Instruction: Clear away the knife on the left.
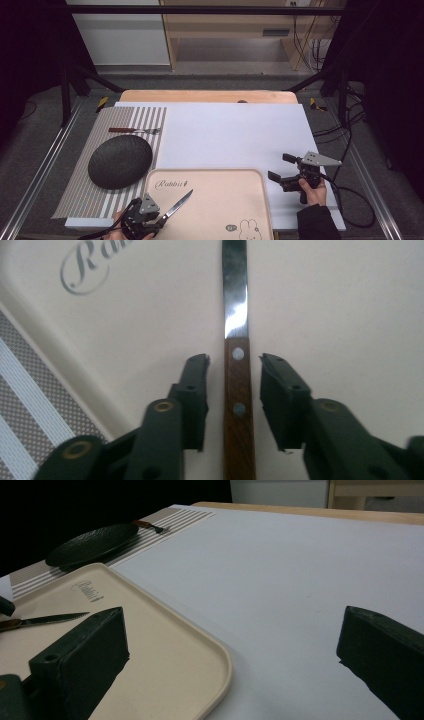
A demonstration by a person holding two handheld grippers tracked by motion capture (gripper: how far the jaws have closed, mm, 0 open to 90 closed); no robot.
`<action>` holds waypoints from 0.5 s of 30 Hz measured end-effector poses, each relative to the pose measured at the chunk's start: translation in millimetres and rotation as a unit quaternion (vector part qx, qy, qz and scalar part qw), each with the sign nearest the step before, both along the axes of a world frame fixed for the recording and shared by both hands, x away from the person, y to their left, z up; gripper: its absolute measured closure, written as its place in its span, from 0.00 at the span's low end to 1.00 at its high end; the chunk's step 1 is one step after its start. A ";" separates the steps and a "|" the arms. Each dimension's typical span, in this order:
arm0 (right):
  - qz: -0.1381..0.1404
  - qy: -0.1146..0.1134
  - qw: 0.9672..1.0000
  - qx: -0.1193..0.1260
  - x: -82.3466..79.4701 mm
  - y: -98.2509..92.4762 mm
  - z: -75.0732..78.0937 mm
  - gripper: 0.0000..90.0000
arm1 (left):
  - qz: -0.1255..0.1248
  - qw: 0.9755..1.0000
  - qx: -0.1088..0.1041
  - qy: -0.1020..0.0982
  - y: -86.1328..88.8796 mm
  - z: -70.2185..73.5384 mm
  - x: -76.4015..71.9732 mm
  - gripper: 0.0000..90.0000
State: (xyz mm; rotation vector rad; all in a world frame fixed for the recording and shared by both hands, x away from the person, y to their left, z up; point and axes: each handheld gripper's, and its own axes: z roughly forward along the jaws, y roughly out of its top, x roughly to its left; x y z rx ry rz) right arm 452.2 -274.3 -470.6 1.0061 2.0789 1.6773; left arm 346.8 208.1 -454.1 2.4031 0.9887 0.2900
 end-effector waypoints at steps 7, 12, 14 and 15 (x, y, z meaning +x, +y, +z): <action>0.000 0.001 1.000 0.000 0.2 0.8 -0.6 0.00 | -0.015 0.998 -0.055 -0.015 10.2 13.5 10.0 0.30; -0.001 0.001 1.000 -0.001 0.4 1.0 -0.8 0.00 | -0.004 0.997 -0.061 -0.045 10.4 16.1 15.8 0.08; -0.001 0.001 1.000 -0.001 0.3 0.8 -0.7 0.00 | -0.005 0.997 -0.068 -0.044 10.0 17.0 18.6 0.06; -0.001 0.001 1.000 -0.001 0.3 0.7 -0.7 0.00 | -0.010 0.997 -0.070 -0.043 9.8 17.3 20.0 0.06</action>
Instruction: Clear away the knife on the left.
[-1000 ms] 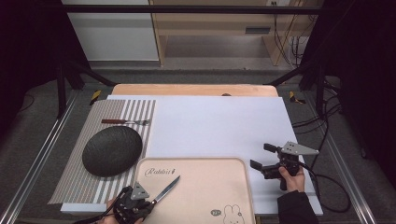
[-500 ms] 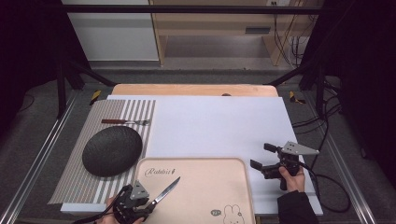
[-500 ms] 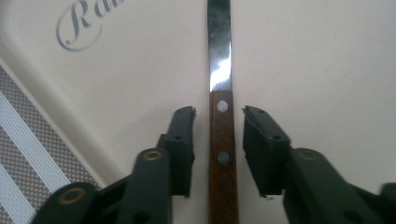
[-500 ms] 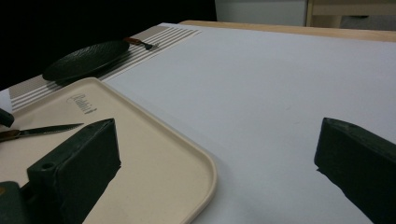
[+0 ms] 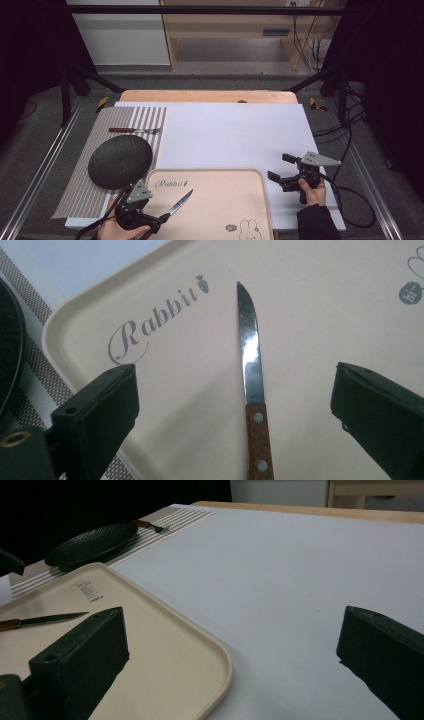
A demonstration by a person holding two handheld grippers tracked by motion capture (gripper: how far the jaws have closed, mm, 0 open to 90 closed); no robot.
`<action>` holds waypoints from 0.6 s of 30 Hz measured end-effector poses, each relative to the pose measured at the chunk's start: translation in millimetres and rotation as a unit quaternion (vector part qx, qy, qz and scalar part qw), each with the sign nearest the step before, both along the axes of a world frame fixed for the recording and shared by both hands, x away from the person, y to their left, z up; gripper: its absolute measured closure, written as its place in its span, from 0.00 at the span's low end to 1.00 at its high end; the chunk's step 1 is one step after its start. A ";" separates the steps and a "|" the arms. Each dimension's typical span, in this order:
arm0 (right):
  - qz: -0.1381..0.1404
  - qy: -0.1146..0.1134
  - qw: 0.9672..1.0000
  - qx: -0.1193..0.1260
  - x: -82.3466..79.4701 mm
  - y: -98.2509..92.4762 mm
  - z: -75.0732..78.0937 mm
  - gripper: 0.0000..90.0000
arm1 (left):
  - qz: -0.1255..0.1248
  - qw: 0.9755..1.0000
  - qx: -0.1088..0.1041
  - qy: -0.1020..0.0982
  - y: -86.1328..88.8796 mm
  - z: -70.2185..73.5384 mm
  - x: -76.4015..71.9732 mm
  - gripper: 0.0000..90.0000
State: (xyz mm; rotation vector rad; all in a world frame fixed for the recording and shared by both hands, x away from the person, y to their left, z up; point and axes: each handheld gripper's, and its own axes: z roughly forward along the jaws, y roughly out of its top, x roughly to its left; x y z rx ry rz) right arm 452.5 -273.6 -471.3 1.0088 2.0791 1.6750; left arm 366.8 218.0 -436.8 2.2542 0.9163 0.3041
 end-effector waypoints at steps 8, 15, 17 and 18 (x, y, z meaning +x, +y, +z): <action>0.000 0.001 1.000 -0.001 0.3 0.4 -0.4 0.00 | -0.021 1.000 0.006 -0.019 -11.9 5.6 5.6 0.05; 0.000 0.001 1.000 -0.002 -0.1 0.0 -0.2 0.00 | -0.043 0.999 -0.016 -0.026 -35.7 10.7 9.4 0.18; 0.000 0.001 1.000 -0.001 0.1 -0.4 -0.4 0.00 | -0.041 0.999 -0.005 -0.027 -39.6 8.8 9.9 0.23; 0.000 0.001 1.000 -0.001 0.1 -0.5 -0.5 0.00 | -0.044 0.999 -0.004 -0.025 -40.9 7.7 9.7 0.28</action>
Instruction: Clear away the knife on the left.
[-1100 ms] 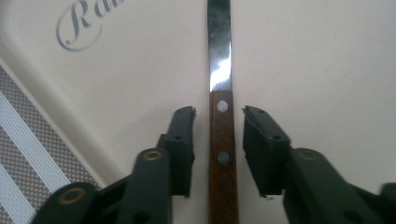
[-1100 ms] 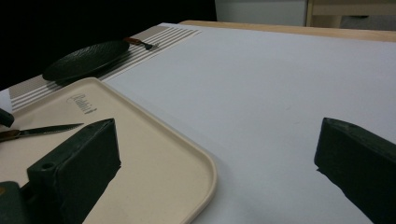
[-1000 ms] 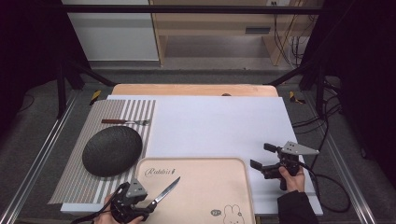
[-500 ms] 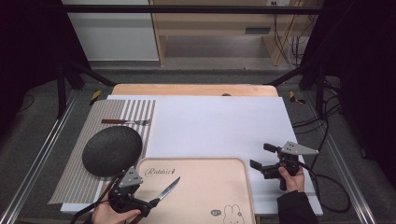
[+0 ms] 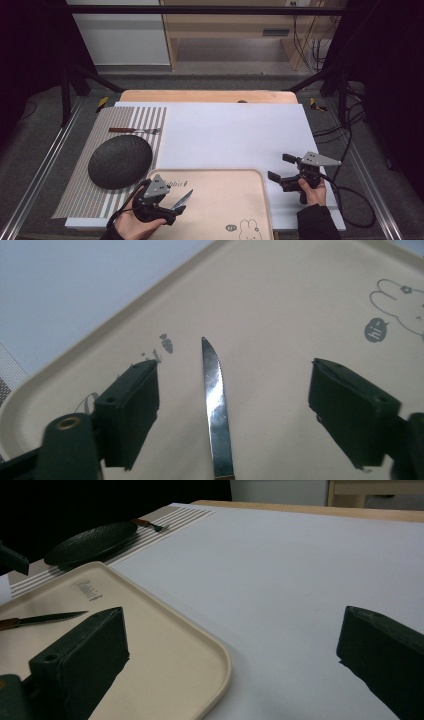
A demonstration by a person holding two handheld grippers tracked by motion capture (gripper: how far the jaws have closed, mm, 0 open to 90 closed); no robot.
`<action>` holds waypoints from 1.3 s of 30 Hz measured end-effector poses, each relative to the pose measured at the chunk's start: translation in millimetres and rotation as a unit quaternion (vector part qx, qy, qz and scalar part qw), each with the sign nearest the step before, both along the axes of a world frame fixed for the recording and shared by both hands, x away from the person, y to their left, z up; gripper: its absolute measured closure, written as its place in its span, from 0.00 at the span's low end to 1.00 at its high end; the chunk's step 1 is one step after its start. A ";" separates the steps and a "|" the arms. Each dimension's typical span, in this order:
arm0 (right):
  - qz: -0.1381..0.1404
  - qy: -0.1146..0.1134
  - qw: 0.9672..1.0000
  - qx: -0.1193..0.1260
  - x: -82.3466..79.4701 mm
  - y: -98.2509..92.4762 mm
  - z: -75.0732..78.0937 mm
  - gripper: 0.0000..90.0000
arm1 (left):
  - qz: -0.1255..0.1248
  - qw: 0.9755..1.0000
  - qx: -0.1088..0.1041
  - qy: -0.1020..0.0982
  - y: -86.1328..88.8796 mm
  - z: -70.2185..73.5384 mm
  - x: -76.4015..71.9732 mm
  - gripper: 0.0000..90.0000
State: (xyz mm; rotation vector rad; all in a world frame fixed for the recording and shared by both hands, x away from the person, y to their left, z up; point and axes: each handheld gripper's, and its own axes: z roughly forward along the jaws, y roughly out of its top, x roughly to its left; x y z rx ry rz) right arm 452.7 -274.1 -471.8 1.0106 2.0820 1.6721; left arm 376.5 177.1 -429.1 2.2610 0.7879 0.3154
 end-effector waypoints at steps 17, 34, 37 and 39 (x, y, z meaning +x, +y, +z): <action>0.001 0.002 1.000 -0.004 1.0 0.8 -1.5 0.00 | -0.022 0.999 0.025 0.038 -3.4 -17.5 -1.0 0.86; 0.001 0.002 1.000 -0.003 1.0 0.9 -1.5 0.00 | -0.043 0.997 0.042 0.054 -9.1 -35.7 4.7 1.00; 0.002 0.002 1.000 -0.004 1.2 1.1 -1.7 0.00 | -0.045 0.997 0.047 0.052 -8.6 -36.8 5.6 1.00; 0.001 0.002 1.000 -0.004 1.1 1.0 -1.5 0.00 | -0.044 0.997 0.050 0.050 -8.1 -37.1 5.9 1.00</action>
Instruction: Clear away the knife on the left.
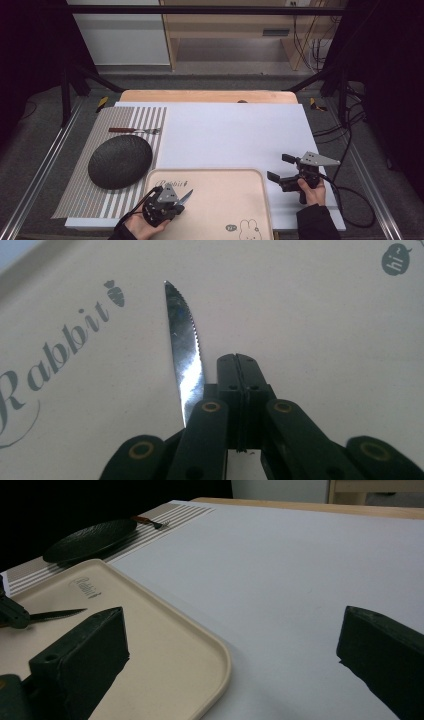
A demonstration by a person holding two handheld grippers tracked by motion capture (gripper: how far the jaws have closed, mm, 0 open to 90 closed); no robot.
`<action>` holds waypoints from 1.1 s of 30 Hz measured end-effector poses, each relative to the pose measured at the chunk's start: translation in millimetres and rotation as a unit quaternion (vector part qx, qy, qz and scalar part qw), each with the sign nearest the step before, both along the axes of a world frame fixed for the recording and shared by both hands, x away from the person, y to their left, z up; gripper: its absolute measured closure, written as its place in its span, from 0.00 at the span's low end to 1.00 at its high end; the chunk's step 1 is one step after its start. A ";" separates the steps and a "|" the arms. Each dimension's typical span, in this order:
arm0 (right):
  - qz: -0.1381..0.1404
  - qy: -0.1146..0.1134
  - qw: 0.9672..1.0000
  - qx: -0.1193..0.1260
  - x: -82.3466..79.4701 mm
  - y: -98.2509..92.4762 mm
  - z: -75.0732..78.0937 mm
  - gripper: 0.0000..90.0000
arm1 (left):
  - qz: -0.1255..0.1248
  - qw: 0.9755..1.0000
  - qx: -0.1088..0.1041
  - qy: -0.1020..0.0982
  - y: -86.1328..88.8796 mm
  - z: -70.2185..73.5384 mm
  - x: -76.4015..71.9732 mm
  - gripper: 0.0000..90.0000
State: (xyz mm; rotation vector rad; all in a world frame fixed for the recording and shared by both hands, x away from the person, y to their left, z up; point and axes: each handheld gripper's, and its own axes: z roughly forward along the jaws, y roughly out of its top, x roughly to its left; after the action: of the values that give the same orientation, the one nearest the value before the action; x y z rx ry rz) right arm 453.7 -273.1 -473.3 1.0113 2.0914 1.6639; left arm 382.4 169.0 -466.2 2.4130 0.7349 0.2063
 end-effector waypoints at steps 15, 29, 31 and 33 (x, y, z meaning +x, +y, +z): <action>0.000 0.000 1.000 0.001 -0.1 -0.2 0.2 0.00 | 0.005 1.000 0.011 -0.003 6.1 -1.0 3.7 1.00; -0.001 -0.001 1.000 0.001 -0.3 -0.6 0.5 0.00 | 0.016 1.000 0.020 -0.011 14.3 0.0 7.0 1.00; -0.001 -0.001 1.000 0.000 -0.2 -0.6 0.4 0.00 | 0.020 1.000 0.019 -0.013 16.8 0.7 8.1 1.00; 0.000 0.000 1.000 0.000 -0.1 -0.5 0.3 0.00 | 0.022 0.999 0.019 -0.013 18.2 0.7 8.8 1.00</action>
State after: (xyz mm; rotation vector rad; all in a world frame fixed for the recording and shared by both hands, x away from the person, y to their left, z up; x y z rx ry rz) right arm 453.6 -273.6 -473.0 1.0117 2.0896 1.6647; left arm 391.2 187.2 -465.5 2.4268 0.7798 0.2714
